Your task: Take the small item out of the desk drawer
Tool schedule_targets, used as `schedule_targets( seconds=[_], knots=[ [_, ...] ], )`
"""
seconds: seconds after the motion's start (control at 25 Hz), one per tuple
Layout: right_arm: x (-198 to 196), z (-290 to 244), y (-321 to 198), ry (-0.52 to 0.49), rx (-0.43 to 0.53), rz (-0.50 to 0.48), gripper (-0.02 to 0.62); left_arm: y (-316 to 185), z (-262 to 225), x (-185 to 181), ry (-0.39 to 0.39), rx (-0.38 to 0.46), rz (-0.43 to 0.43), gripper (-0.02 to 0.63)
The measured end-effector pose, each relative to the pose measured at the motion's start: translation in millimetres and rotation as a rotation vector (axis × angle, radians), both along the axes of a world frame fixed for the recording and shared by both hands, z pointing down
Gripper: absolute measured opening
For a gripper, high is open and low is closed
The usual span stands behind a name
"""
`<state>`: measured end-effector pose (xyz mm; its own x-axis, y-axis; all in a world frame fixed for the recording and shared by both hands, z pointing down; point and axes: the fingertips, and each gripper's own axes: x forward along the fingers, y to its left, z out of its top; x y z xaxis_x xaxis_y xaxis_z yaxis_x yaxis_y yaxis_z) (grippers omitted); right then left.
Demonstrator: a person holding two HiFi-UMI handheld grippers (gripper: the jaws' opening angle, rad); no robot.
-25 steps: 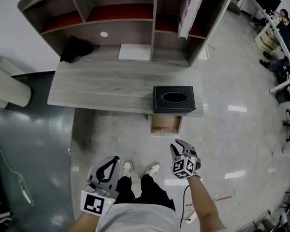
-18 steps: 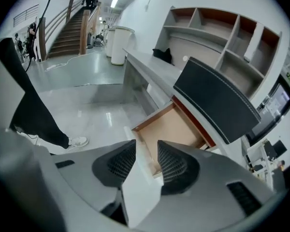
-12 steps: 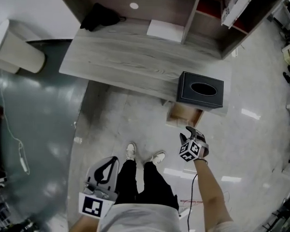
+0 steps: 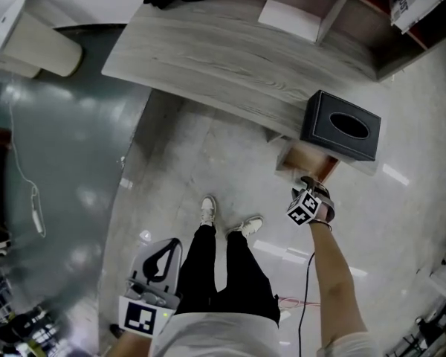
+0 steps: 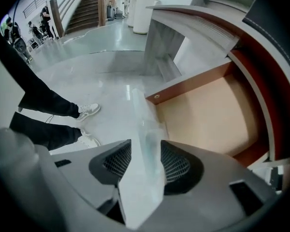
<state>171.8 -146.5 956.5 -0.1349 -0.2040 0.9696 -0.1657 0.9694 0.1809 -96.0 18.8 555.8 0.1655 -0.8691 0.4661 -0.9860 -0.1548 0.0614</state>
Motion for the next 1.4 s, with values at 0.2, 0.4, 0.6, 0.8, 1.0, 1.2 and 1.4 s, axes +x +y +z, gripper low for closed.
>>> schedule_targets(
  seconds=[0.2, 0.4, 0.6, 0.8, 1.0, 1.2, 1.4],
  knots=[
    [-2.0, -0.4, 1.0, 0.02, 0.015, -0.024, 0.109, 5.8, 8.3, -3.3, 0.019, -0.003, -0.006, 0.017],
    [1.3, -14.6, 2.1, 0.014, 0.05, -0.005, 0.061, 1.8, 3.9, -4.5, 0.028, 0.013, 0.029, 0.017],
    [6.1, -27.9, -2.4, -0.001, 0.078, 0.039, 0.05, -9.2, 0.1, -6.1, 0.034, 0.037, 0.065, 0.017],
    [6.4, -33.4, -0.4, -0.015, 0.098, 0.056, 0.046, -17.4, 1.6, 0.1, 0.043, 0.042, 0.111, 0.017],
    [7.4, -39.7, 1.3, -0.03, 0.109, 0.096, 0.044, -23.0, -2.1, 3.7, 0.042, 0.046, 0.146, 0.017],
    [7.3, -54.6, 1.1, -0.058, 0.127, 0.137, 0.037, -26.0, -11.2, 6.0, 0.038, 0.059, 0.169, 0.017],
    [4.5, -74.7, -3.8, -0.098, 0.145, 0.187, 0.031, -34.1, -21.5, 9.9, 0.04, 0.081, 0.196, 0.017]
  ],
)
